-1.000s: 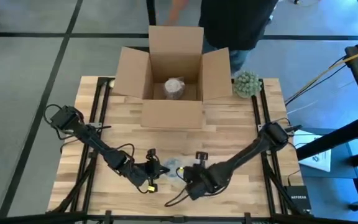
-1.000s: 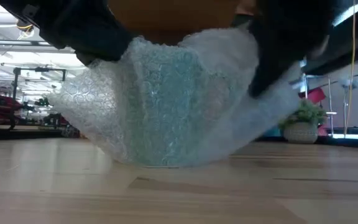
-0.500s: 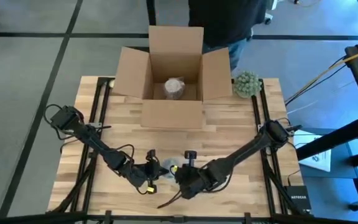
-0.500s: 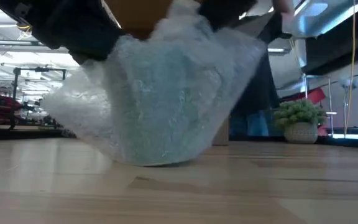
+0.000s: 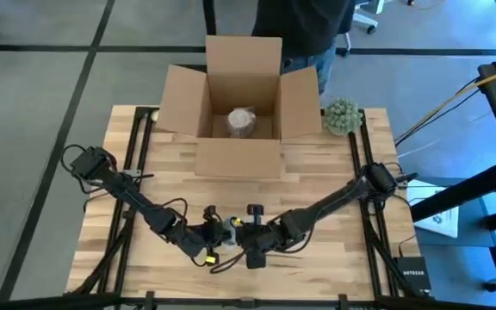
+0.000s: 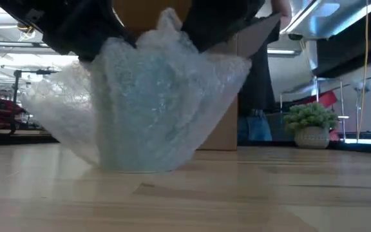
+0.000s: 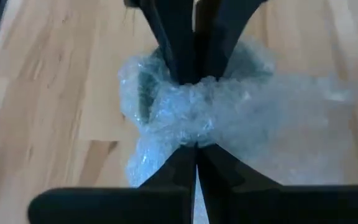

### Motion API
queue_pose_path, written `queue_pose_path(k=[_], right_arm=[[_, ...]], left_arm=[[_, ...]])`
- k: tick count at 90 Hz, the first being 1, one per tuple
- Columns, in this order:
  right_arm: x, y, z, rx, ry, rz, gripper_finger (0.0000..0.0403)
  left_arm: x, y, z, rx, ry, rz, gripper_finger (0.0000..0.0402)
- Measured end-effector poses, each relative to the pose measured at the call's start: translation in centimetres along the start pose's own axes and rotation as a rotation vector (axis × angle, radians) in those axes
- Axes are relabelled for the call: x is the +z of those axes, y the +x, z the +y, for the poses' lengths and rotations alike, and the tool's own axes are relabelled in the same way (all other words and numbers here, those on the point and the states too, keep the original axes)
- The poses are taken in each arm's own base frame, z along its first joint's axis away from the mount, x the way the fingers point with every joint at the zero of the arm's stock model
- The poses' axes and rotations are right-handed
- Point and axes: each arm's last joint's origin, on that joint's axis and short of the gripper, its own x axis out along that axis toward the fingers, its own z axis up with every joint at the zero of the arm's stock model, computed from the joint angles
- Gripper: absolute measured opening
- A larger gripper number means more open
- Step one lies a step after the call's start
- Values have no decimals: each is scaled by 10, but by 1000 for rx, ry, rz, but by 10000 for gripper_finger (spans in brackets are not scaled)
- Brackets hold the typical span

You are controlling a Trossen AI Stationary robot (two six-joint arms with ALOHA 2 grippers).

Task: Wrap mug
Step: Wrap the dark green mug using the transparent bubble wrap

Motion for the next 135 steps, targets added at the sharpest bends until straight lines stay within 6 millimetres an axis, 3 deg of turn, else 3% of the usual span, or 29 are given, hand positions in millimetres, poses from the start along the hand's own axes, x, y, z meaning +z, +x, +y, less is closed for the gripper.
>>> queue_pose_path(k=[55,103,117,135], right_arm=[[4,9,-8,7,-8,-21,1],[4,9,-8,7,0,-19,1],[4,9,-8,8,1,-23,1],[5,9,-7,10,4,-30,1]], left_arm=[[2,-3,0,-3,21,-1,0],[43,-41,8,-48,20,-111,0],[41,-34,14,-22,34,-85,0],[19,-13,13,-46,21,37,0]])
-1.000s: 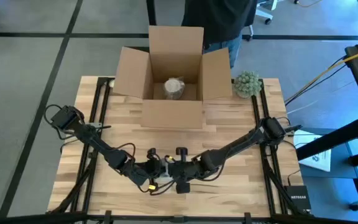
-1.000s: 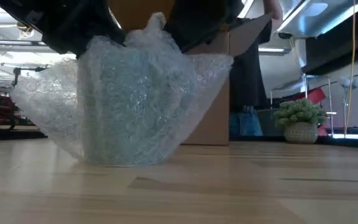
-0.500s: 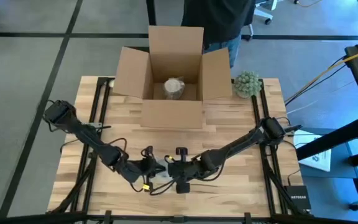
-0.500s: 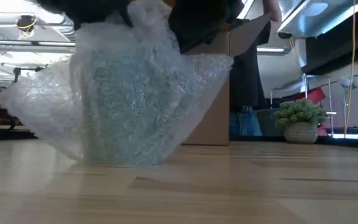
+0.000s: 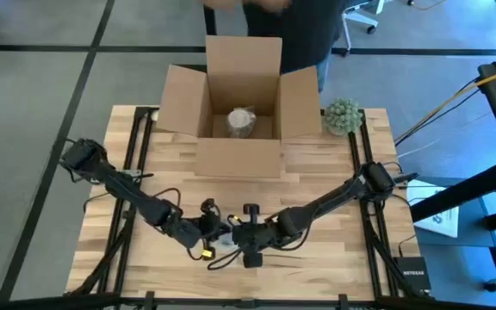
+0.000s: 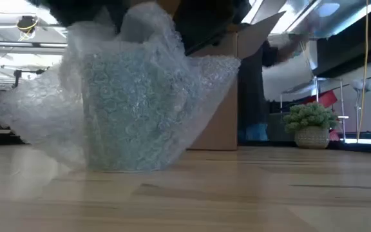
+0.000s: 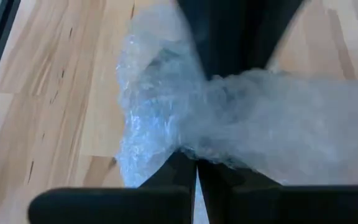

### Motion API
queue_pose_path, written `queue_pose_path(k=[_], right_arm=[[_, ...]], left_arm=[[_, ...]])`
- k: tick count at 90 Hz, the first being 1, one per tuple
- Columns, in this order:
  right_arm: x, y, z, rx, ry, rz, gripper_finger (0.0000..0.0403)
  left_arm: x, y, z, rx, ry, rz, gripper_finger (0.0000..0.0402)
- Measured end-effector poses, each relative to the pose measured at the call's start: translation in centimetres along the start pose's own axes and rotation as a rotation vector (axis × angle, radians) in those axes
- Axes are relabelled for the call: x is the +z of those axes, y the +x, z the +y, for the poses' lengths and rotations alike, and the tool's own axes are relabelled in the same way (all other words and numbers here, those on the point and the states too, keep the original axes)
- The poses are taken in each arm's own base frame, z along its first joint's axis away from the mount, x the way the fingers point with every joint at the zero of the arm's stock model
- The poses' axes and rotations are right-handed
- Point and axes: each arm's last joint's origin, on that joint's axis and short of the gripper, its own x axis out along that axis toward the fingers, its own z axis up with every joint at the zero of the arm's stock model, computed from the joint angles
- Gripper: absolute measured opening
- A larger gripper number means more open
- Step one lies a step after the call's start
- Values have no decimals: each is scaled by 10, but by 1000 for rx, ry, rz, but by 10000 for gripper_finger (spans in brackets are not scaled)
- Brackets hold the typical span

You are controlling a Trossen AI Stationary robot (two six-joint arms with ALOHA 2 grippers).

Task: Wrap mug
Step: Wrap the dark green mug using the transparent bubble wrap

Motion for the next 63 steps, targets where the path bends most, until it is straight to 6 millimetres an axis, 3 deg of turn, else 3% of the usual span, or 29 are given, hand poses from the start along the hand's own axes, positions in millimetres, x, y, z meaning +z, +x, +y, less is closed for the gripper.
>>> queue_pose_path(k=[12,39,63], right_arm=[[6,-4,0,0,-12,-4,1],[28,-14,0,17,-37,-106,1],[18,15,-16,55,17,-37,1]], left_arm=[[-14,12,-3,-8,-9,53,0],[-18,16,-4,-8,-8,66,0],[-18,16,-4,-14,9,55,0]])
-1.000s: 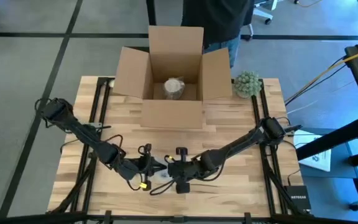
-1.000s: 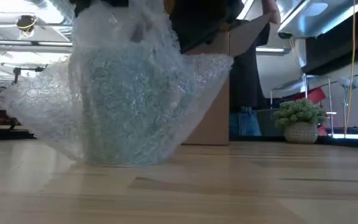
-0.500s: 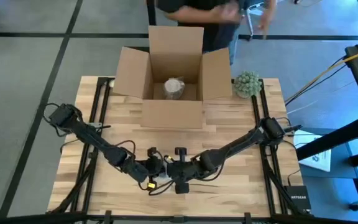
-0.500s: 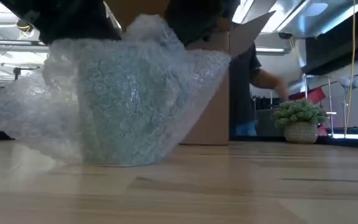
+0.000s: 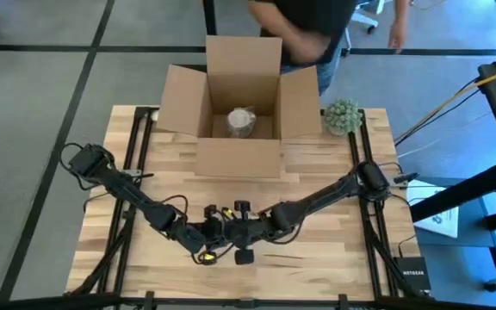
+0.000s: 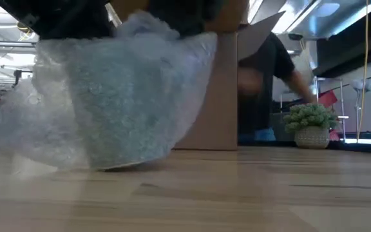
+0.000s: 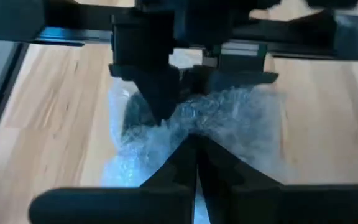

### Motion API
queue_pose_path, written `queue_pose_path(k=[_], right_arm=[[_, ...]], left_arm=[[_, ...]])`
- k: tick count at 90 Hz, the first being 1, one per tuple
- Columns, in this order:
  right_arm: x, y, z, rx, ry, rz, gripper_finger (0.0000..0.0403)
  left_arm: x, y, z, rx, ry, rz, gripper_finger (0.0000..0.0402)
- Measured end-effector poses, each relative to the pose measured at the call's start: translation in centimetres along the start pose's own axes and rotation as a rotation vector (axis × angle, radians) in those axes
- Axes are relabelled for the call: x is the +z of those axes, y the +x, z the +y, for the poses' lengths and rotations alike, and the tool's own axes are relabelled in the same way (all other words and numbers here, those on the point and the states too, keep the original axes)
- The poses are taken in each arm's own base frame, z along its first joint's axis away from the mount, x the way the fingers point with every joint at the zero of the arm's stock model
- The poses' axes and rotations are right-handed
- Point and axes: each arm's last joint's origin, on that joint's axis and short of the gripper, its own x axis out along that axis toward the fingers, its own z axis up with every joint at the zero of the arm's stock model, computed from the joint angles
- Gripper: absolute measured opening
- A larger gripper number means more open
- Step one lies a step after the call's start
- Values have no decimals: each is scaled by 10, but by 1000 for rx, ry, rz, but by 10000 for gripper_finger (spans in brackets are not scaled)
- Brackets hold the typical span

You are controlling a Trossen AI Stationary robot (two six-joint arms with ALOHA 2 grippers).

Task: Wrap mug
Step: Wrap the dark green mug using the transparent bubble wrap

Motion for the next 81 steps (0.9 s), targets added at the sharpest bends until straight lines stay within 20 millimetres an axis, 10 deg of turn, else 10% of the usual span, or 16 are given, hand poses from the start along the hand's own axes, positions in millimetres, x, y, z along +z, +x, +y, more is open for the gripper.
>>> queue_pose_path(k=[81], right_arm=[[-7,7,-2,29,-2,57,1]], left_arm=[[33,-49,6,-44,118,-63,0]])
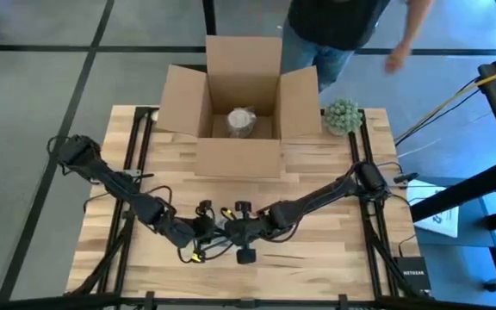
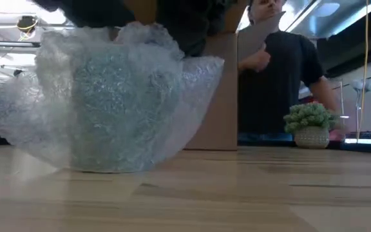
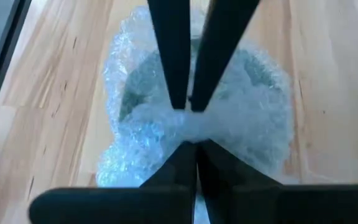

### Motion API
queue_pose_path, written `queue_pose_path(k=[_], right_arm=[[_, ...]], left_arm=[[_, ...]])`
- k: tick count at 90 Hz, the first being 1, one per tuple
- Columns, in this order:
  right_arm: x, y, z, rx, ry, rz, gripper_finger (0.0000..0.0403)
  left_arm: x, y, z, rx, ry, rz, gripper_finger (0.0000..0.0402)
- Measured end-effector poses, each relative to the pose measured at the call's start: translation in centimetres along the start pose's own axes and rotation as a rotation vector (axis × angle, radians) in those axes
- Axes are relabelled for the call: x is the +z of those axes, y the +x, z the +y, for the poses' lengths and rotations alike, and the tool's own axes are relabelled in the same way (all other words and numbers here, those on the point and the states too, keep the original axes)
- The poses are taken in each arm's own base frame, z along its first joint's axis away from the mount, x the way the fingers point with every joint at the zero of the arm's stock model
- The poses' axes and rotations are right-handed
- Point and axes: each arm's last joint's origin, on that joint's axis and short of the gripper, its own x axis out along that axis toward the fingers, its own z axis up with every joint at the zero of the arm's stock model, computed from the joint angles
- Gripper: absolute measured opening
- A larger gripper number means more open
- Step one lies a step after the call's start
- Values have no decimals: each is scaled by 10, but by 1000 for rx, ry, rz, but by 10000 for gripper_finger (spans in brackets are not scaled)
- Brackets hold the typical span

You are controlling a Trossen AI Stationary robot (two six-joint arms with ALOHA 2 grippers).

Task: Wrap mug
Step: Wrap the dark green mug using the transparent bubble wrap

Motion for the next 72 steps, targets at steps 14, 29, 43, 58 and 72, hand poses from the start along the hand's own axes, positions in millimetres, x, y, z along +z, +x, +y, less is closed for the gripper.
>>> queue_pose_path(k=[14,29,43,58,72], right_arm=[[0,0,0,-3,0,0,1],[0,0,0,-4,-1,-1,1],[0,0,0,-3,-1,-1,1],[0,0,0,-7,-1,-3,1],[0,0,0,-8,-1,-4,1]], left_arm=[[12,-19,2,-28,-8,-48,0],[1,-37,5,-22,-104,90,0],[-16,-35,0,-53,-135,205,0],[-22,-17,-3,-28,-141,166,0],[-17,6,1,-34,-133,91,0]])
